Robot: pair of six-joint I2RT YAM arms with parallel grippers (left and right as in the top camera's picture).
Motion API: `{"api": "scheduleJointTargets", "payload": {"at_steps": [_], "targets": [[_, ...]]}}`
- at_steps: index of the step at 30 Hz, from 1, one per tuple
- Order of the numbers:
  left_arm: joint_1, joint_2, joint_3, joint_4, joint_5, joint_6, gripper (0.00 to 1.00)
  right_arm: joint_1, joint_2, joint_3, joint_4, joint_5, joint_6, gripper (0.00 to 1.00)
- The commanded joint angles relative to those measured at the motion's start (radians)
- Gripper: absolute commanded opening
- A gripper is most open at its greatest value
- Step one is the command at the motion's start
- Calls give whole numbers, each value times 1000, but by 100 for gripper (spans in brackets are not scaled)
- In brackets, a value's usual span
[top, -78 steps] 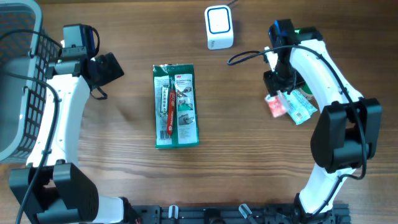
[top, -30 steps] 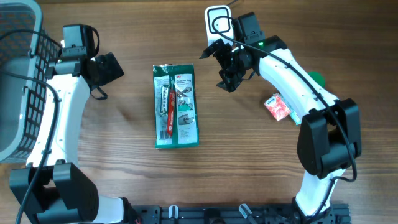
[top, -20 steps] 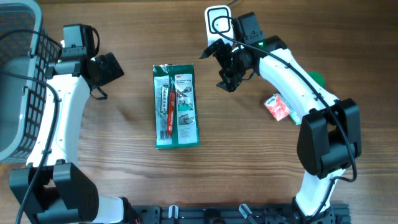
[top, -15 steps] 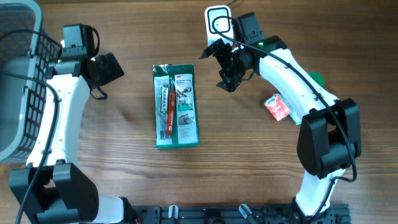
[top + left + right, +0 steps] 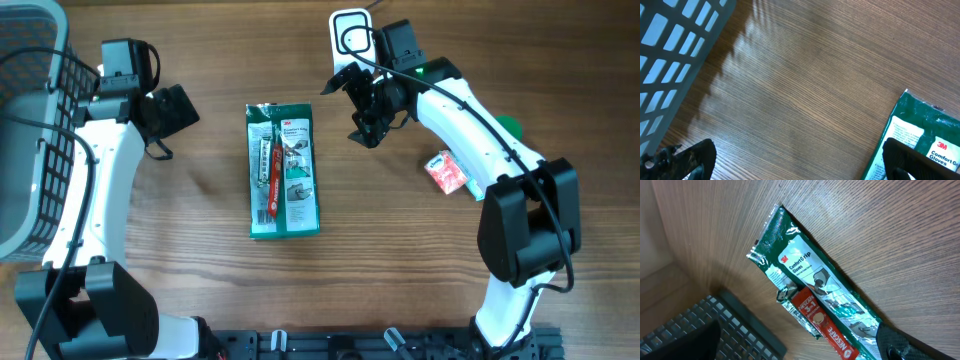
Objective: Scan the item barcode
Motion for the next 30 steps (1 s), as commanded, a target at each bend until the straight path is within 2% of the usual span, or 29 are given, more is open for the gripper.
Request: {"api": "scheduleJointTargets", "payload": {"at_steps": [1, 30], "targets": [[6, -7, 11, 0, -9, 16, 100, -3, 11, -2, 5, -15, 11, 100], [6, -7, 11, 0, -9, 16, 100, -3, 11, -2, 22, 7, 22, 100]]}}
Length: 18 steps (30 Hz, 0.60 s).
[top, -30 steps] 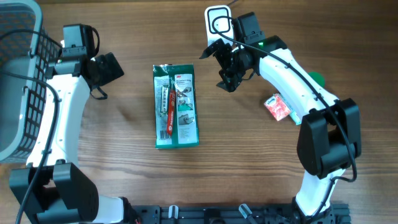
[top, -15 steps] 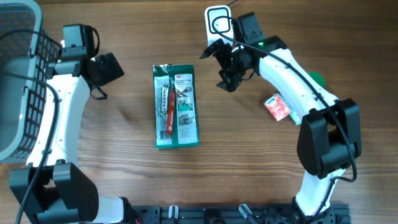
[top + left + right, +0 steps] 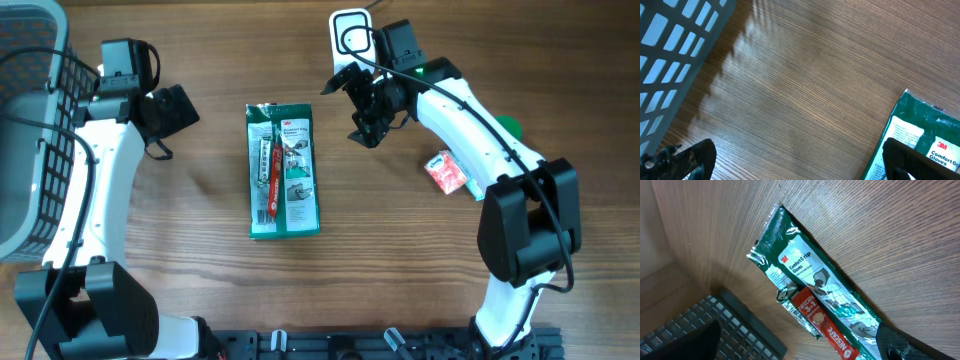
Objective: Scan the item barcode
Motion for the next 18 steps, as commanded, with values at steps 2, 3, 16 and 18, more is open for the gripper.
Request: {"api": "scheduleJointTargets", "payload": {"at_steps": [2, 3, 16, 18], "targets": [[6, -7, 11, 0, -10, 16, 100, -3, 11, -2, 2, 6, -77, 100], [6, -7, 11, 0, -10, 16, 100, 2, 11, -2, -12, 5, -127, 100], [6, -7, 11, 0, -10, 16, 100, 481, 3, 2, -182, 465, -491, 100], [6, -7, 11, 0, -10, 16, 100, 549, 4, 2, -176, 544, -491, 100]]}}
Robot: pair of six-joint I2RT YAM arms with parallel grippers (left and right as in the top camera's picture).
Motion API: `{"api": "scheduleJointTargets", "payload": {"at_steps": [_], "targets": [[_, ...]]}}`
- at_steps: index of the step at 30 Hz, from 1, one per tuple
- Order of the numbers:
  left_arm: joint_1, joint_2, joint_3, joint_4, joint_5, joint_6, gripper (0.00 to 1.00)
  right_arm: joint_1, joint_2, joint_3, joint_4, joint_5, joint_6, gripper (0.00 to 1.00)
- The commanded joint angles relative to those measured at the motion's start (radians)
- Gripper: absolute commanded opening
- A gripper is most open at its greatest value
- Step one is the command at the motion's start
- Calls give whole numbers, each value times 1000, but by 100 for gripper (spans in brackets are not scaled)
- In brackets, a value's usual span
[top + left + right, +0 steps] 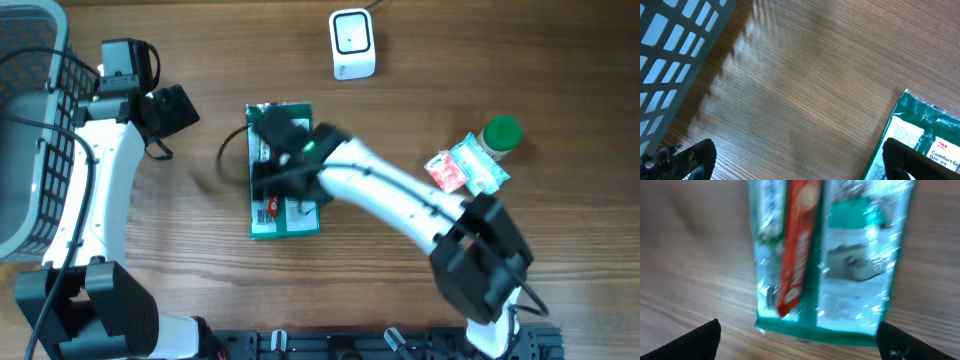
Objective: Scan the item barcode
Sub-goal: 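Reach the right gripper to the glove package and grasp the red Nescafe stick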
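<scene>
The green glove package (285, 215) lies flat at the table's middle, with a red sachet (271, 208) on its left half. My right gripper (275, 175) hangs over the package, jaws wide open and holding nothing. In the blurred right wrist view, the package (850, 255) and sachet (797, 255) fill the frame above the open gripper (799, 342). The white scanner (352, 43) stands at the far edge. My left gripper (178, 108) is open, left of the package. In the left wrist view the gripper (800, 165) spans bare wood, with the package's corner (925, 125) at right.
A grey mesh basket (25, 130) fills the far left, and its wall (670, 45) shows in the left wrist view. At the right lie a green-capped bottle (501, 133), a red-and-white packet (445, 172) and a teal packet (480, 165).
My right arm has moved from beside the scanner at the far edge to above the green package at the centre, still open. The left arm has not moved.
At both earlier moments my right gripper hung open just below the scanner, right of the package, and the left gripper stayed open near the basket. Now the right gripper is over the package; package and sachet lie where they were.
</scene>
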Motion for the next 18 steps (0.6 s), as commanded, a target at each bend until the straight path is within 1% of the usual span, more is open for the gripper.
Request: {"api": "scheduleJointTargets", "payload": {"at_steps": [1, 4, 9, 11, 12, 13, 14, 15, 18], "targets": [[6, -7, 11, 0, -9, 16, 100, 72, 5, 2, 8, 198, -24, 100], [6, -7, 11, 0, -9, 16, 100, 91, 10, 0, 27, 237, -34, 100], [6, -7, 11, 0, -9, 16, 100, 91, 10, -3, 85, 221, 55, 100], [6, -7, 11, 0, -9, 16, 100, 91, 10, -12, 116, 236, 74, 74], [6, -7, 11, 0, -9, 16, 100, 91, 10, -20, 127, 243, 82, 64], [6, -7, 11, 0, -9, 16, 100, 91, 10, -32, 133, 257, 107, 63], [6, -7, 11, 0, -9, 16, 100, 92, 10, -43, 134, 278, 135, 58], [6, -7, 11, 0, -9, 16, 100, 93, 10, -51, 133, 296, 155, 57], [6, -7, 11, 0, -9, 16, 100, 93, 10, -76, 147, 343, 176, 57]]}}
